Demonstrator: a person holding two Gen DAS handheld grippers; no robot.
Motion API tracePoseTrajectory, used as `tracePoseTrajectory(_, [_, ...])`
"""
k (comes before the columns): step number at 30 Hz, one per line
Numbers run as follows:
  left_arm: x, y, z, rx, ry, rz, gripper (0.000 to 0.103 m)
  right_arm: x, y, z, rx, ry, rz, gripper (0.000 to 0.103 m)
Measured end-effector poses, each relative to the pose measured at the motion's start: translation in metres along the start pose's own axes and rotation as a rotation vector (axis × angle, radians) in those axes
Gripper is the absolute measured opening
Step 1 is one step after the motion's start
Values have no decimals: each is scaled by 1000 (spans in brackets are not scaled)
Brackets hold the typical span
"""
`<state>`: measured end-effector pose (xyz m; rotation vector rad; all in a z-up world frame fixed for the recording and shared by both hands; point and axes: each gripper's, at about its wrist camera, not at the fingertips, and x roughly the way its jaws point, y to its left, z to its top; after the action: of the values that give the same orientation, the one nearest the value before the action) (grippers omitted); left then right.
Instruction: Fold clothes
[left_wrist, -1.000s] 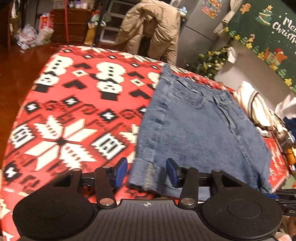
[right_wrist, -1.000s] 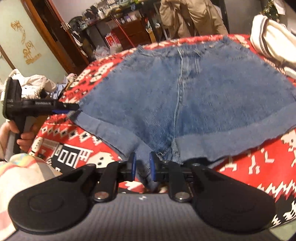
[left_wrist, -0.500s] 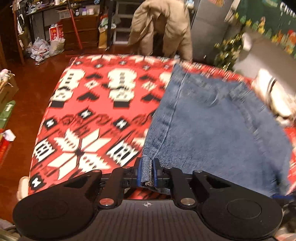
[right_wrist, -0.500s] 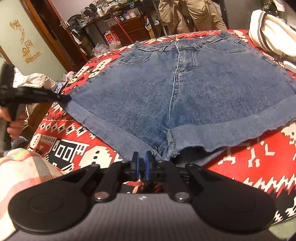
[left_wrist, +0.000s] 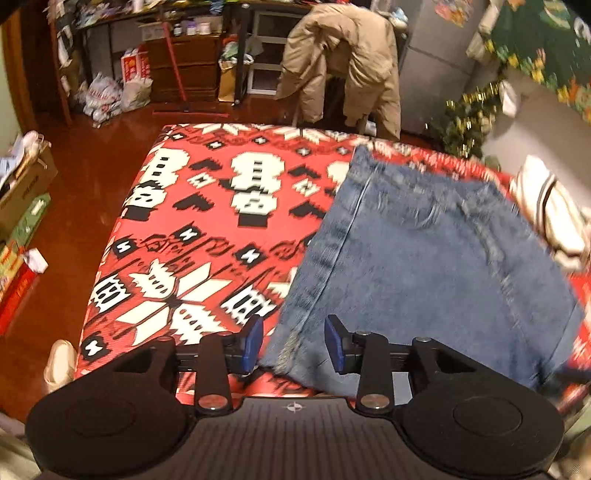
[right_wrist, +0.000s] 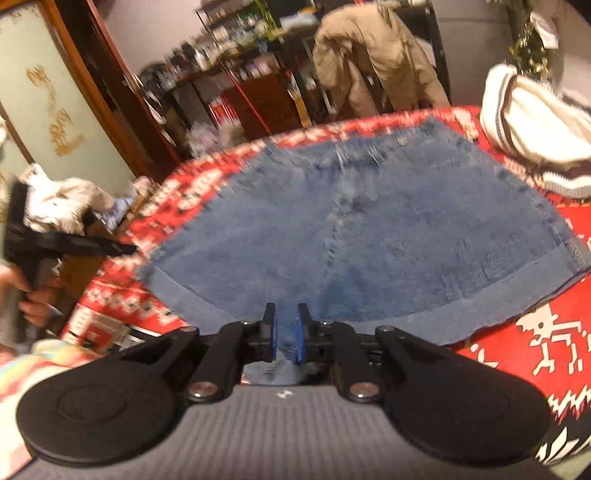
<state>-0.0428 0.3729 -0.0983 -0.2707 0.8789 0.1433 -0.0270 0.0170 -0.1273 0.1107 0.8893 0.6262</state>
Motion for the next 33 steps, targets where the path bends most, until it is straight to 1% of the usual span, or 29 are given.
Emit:
tracePoseTrajectory(2, [-9, -11, 6, -11, -18, -28, 35, 12, -9, -7, 24, 49, -28, 9])
tracePoseTrajectory(5, [-22, -42, 12, 6, -28, -68, 34, 16, -23, -18, 83, 73, -28, 8])
tracePoseTrajectory(7, [-21, -68, 10, 0, -2, -127, 35, 14, -27, -21, 103, 81, -22, 6])
tracePoseTrajectory(9, [-19, -95, 6, 3, 23, -177, 35, 13, -24, -25, 90, 79, -30, 6])
tracePoseTrajectory(12, [-12, -138, -3, 38, 42, -220, 35, 11, -22, -27, 74, 81, -42, 6])
tracePoseTrajectory(14, [-3, -163, -11, 39, 66, -220, 36, 7, -27, -26, 102, 93, -32, 6])
tracePoseTrajectory(15, [4, -174, -16, 23, 83, -222, 36, 5, -30, -25, 123, 98, -25, 6])
tracePoseTrajectory(17, [18, -187, -24, -24, 103, -256, 33, -1, -36, -20, 178, 108, -7, 8])
tracePoseTrajectory(18, [23, -191, -28, -38, 108, -270, 31, -6, -39, -17, 192, 98, 3, 8])
tracePoseTrajectory(20, [32, -199, -35, -38, 105, -289, 22, -24, -43, -7, 197, 47, 24, 8])
tracePoseTrajectory(21, [36, -202, -38, -32, 104, -295, 19, -32, -47, -1, 197, 21, 32, 8])
tracePoseTrajectory(22, [40, -205, -41, -26, 103, -302, 19, -40, -52, 6, 192, -2, 30, 8])
tracePoseTrajectory(24, [45, -209, -46, -12, 103, -315, 18, -53, -69, 22, 171, -50, -25, 8])
tracePoseTrajectory(27, [53, -211, -56, 15, 111, -322, 17, -67, -107, 46, 160, -104, -144, 13])
tracePoseTrajectory(30, [60, -210, -64, 17, 121, -342, 17, -65, -163, 59, 172, -97, -261, 18])
tracePoseTrajectory(31, [62, -209, -66, 13, 127, -348, 17, -63, -181, 60, 180, -91, -295, 22])
tracePoseTrajectory(32, [64, -208, -67, 6, 130, -354, 17, -60, -200, 58, 194, -84, -324, 24])
tracePoseTrajectory(33, [65, -206, -67, -3, 133, -360, 17, -58, -215, 56, 216, -85, -331, 24])
